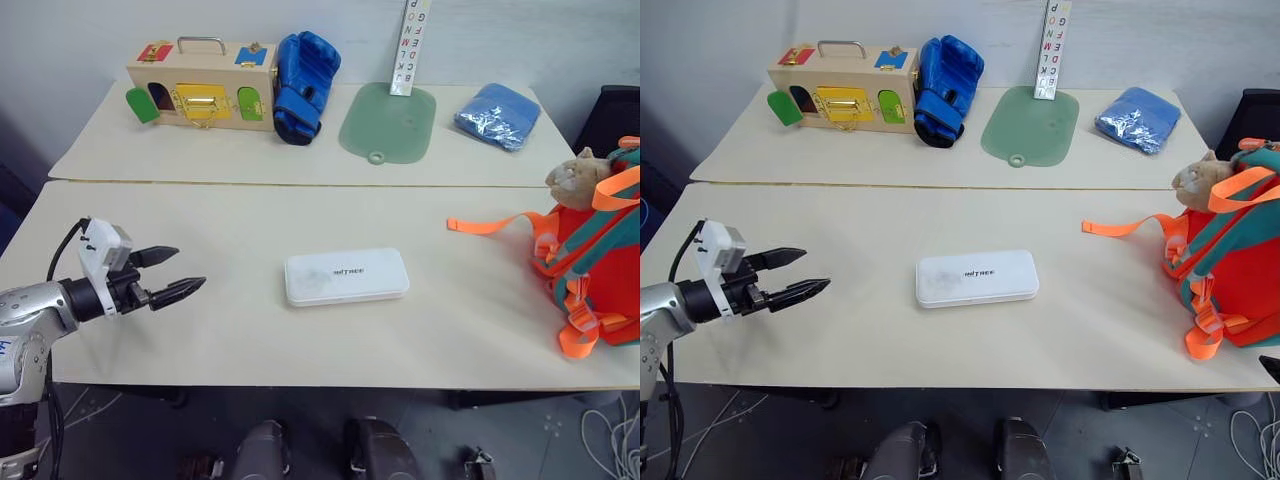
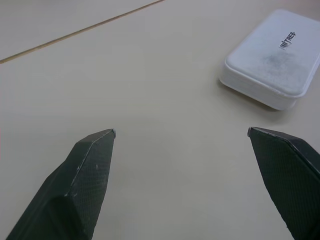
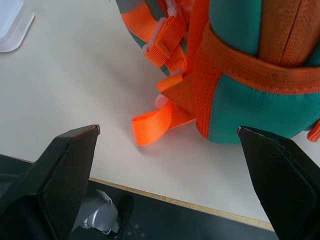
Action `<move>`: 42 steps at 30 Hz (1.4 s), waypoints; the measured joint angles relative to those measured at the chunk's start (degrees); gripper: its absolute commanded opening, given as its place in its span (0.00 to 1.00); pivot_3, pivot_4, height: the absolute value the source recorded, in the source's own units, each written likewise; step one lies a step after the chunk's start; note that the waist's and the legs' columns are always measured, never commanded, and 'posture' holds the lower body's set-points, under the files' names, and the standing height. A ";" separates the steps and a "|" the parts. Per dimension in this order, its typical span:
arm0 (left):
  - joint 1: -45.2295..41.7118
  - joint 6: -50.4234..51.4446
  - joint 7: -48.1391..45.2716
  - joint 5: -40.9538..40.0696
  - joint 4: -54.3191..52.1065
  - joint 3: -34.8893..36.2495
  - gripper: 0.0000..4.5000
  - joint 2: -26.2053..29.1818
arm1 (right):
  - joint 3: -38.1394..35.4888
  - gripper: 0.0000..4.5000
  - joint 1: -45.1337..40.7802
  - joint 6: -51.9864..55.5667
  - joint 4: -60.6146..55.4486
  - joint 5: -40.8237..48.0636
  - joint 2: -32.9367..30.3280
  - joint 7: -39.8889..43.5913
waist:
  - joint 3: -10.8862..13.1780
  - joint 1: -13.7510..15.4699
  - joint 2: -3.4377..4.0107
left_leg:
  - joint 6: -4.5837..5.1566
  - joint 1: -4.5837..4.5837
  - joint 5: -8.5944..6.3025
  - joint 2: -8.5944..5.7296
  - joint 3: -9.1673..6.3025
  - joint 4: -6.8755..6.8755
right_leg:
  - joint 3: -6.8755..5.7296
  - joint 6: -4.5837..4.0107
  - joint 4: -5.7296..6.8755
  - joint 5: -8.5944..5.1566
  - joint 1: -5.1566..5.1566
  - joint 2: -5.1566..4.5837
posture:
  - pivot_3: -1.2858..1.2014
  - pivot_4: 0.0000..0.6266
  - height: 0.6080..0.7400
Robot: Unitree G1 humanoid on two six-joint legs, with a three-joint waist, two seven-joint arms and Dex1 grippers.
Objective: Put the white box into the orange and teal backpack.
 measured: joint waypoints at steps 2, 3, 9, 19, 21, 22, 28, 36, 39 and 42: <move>-0.04 -0.65 0.26 0.81 0.10 -0.31 0.99 0.00 | -0.03 1.00 0.23 -0.21 0.09 -0.05 0.00 0.65 | 0.00 0.07 0.00 | -0.01 0.00 0.00 0.01 0.00 0.00 | -0.01 0.00 0.01 0.00 0.00 0.02 | 0.52 0.24 1.00; -0.05 -0.77 0.29 0.86 0.10 -0.40 0.99 0.00 | -0.07 1.00 0.62 -0.36 0.26 -0.07 0.00 0.96 | 0.00 0.09 0.00 | -0.01 0.00 0.00 0.01 0.00 -0.01 | -0.01 0.00 0.00 0.00 0.00 0.02 | 0.52 0.24 1.00; -0.51 -0.35 1.46 0.91 0.16 -0.50 0.99 -0.01 | -2.87 1.00 1.89 -2.24 2.89 -0.81 -1.13 2.99 | 0.00 0.13 0.00 | -0.02 0.00 0.00 0.00 0.00 0.02 | 0.00 0.02 -0.01 0.01 0.02 0.01 | 0.52 0.24 1.00; 2.31 -2.32 2.87 4.08 -1.59 -3.79 0.99 -1.01 | -4.50 1.00 10.74 -6.26 -7.54 -2.41 -0.64 11.58 | -0.02 -0.08 0.04 | -0.06 0.06 0.01 0.07 0.01 -0.05 | 0.01 0.02 0.04 0.01 0.02 0.07 | 0.52 0.24 1.00; 2.64 -2.39 3.36 4.58 -3.06 -5.49 1.00 -1.86 | -1.94 0.91 9.82 -5.72 -16.04 -0.43 0.93 11.50 | -0.02 -0.20 0.03 | -0.12 0.06 -0.02 0.05 0.01 -0.01 | 0.05 0.05 0.07 0.02 0.04 0.05 | 0.52 0.24 1.00; 2.58 -2.54 3.62 5.07 -3.28 -6.46 0.96 -2.13 | -0.40 0.86 8.53 -5.09 -19.04 0.54 1.11 11.05 | -0.02 -0.24 0.03 | -0.19 0.06 -0.05 0.04 0.02 0.01 | 0.06 0.07 0.07 0.04 0.04 0.05 | 0.52 0.24 1.00; -0.14 -3.05 6.28 7.99 -1.99 -11.09 0.59 -4.96 | 14.75 0.41 -5.45 -2.23 -29.41 4.02 0.85 5.62 | -0.04 0.13 -0.22 | -0.09 -0.02 0.03 0.04 -0.06 0.21 | 0.01 0.09 0.16 0.06 0.01 0.04 | 0.52 0.24 1.00; -8.03 -4.38 9.07 11.31 0.15 -17.12 0.05 -10.29 | 46.71 0.00 -35.33 -2.62 -23.04 -9.23 9.55 -10.97 | -0.02 0.01 -0.17 | -0.21 -0.07 0.16 -0.02 -0.04 0.32 | -0.03 0.13 0.34 0.08 -0.07 0.02 | 0.52 0.24 1.00; -9.15 -3.93 10.46 12.28 1.00 -18.28 0.00 -11.94 | 51.59 0.00 -40.79 -2.70 -19.00 -12.98 12.98 -14.86 | -0.02 0.14 -0.17 | -0.37 -0.09 0.20 -0.01 -0.06 0.36 | -0.08 0.12 0.44 0.07 -0.10 0.05 | 0.52 0.24 1.00; -10.41 -2.81 12.03 12.99 1.86 -19.40 0.00 -13.54 | 55.15 0.00 -44.55 -4.60 -14.91 -16.71 15.54 -17.83 | -0.02 0.05 -0.17 | -0.30 -0.12 0.16 -0.04 0.00 0.46 | -0.07 0.13 0.44 0.07 -0.09 0.03 | 0.52 0.24 1.00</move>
